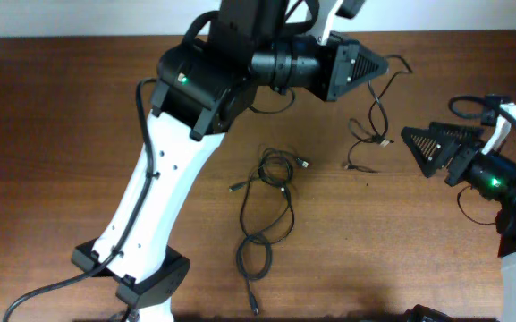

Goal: Untangle cables

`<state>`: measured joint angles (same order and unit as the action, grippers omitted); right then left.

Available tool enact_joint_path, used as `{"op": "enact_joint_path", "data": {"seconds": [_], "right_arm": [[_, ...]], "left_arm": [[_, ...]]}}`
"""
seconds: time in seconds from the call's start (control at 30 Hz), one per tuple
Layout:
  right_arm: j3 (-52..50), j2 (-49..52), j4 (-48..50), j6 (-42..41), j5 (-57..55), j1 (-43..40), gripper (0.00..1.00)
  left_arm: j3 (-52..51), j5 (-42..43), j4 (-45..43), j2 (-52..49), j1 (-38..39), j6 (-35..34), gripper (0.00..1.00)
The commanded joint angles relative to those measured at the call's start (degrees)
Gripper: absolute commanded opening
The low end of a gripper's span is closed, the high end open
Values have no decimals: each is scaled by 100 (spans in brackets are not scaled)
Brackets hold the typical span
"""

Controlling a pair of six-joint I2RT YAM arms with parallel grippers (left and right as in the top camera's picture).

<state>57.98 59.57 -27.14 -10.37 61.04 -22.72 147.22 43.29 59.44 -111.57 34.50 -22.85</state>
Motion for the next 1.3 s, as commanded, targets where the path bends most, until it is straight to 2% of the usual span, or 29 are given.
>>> {"op": "enact_joint_path", "data": {"seconds": [0.0, 0.07, 0.23, 0.3, 0.4, 0.5, 0.53, 0.67, 0.73, 0.8, 0.87, 0.9, 1.0, 1.03, 1.13, 1.2, 1.27], "right_arm": [[96, 4, 358, 260, 111, 157, 98], [96, 4, 824, 243, -28, 422, 98], [96, 20, 1550, 243, -1539, 1338, 99], [96, 79, 2028, 238, -1672, 1589, 100], [96, 282, 2570, -236, -1952, 1869, 94], [96, 553, 2568, -376, -2124, 1906, 71], [96, 619, 2570, -511, -2122, 1906, 42], [98, 634, 2594, -678, -2122, 1906, 4], [98, 603, 2643, -1016, -2124, 1895, 4], [98, 540, 2789, -1250, -2127, 1895, 4], [98, 470, 2931, -1484, -2127, 1891, 4], [98, 409, 2953, -1569, -2124, 1891, 4], [98, 345, 2743, -1565, -2122, 1891, 4], [98, 345, 2579, -1563, -2122, 1891, 4], [98, 337, 2581, -1565, -2100, 1891, 4], [98, 291, 2538, -1567, -2063, 1891, 4], [98, 205, 2490, -1722, -2057, 1891, 4]], "left_arm": [[37, 212, -221, 295, -28, -1091, 0], [37, 424, -245, 295, -26, -1331, 0], [37, 570, -223, 295, -26, -1410, 0], [37, 715, -223, 295, -26, -1596, 0], [37, 802, -221, 295, -28, -1786, 0], [37, 848, -214, 297, -44, -1790, 0], [37, 841, -216, 297, -55, -1788, 0], [37, 837, -203, 297, -179, -1781, 0], [37, 839, -11, 297, -400, -1672, 0], [35, 726, 232, 295, -551, -1154, 0], [35, 125, 678, 295, -675, -448, 11], [35, -525, 1047, 295, -695, -289, 15], [20, -3093, 2057, 295, -704, -273, 48], [15, -4098, 2487, 295, -704, -271, 61], [15, -4183, 2651, 278, -695, -146, 68], [-9, -4172, 2688, 240, -686, -55, 77], [-13, -3917, 2671, 240, -673, 225, 79]]}}
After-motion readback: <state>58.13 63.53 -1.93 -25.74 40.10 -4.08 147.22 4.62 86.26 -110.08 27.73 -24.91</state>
